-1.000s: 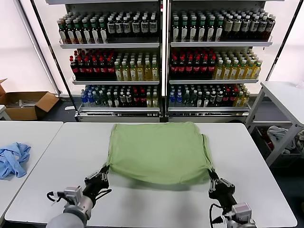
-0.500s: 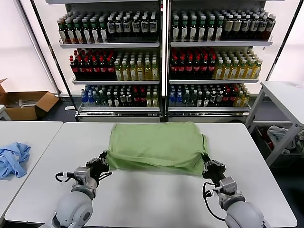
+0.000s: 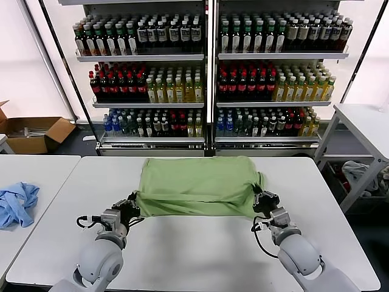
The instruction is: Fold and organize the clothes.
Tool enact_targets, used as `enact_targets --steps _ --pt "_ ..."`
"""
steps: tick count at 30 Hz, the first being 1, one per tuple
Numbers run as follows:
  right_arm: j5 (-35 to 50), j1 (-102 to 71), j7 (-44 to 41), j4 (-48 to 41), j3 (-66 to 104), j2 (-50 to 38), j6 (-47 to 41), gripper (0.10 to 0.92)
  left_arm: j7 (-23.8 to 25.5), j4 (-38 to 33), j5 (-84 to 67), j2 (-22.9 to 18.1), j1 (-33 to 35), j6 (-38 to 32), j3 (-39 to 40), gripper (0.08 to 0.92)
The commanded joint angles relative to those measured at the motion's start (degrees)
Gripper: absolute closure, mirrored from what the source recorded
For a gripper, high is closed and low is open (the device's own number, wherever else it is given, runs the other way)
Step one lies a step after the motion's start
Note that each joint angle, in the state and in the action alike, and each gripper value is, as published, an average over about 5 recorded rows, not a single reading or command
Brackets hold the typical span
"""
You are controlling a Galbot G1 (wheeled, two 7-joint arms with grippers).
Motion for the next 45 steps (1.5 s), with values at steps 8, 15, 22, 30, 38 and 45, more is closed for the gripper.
enact_targets --steps 8,15,22,30,38,45 --pt "-0.9 6.0 0.2 -6.0 -5.4 1.1 0.0 0.916 0.8 3.8 2.2 -1.3 -3.6 -0.7 2.8 0.917" --pt "1.0 4.7 1.2 -3.7 -3.8 1.0 -4.4 0.758 0.9 4.2 3.9 -0.8 -4.3 0.0 3.1 0.915" --pt "4.5 6.0 7.2 -2.7 -2.6 2.1 -12.0 0.533 0.7 4.1 4.4 0.3 -4.3 -0.2 1.8 0.787" --pt "7.0 3.8 9.9 2.4 -0.5 1.2 -9.9 0.316 0.9 2.7 2.4 2.4 -4.8 -2.6 -0.1 0.553" --pt "11.0 -13.4 13.4 13.1 6.8 -1.8 -3.1 0.204 1.8 -6.2 -1.9 4.4 8.2 -2.2 -3.1 0.328" --pt "13.8 -26.6 6.3 12.1 14.7 -2.3 4.9 0.203 4.3 -6.6 -1.9 3.0 13.2 -5.1 -3.0 0.184"
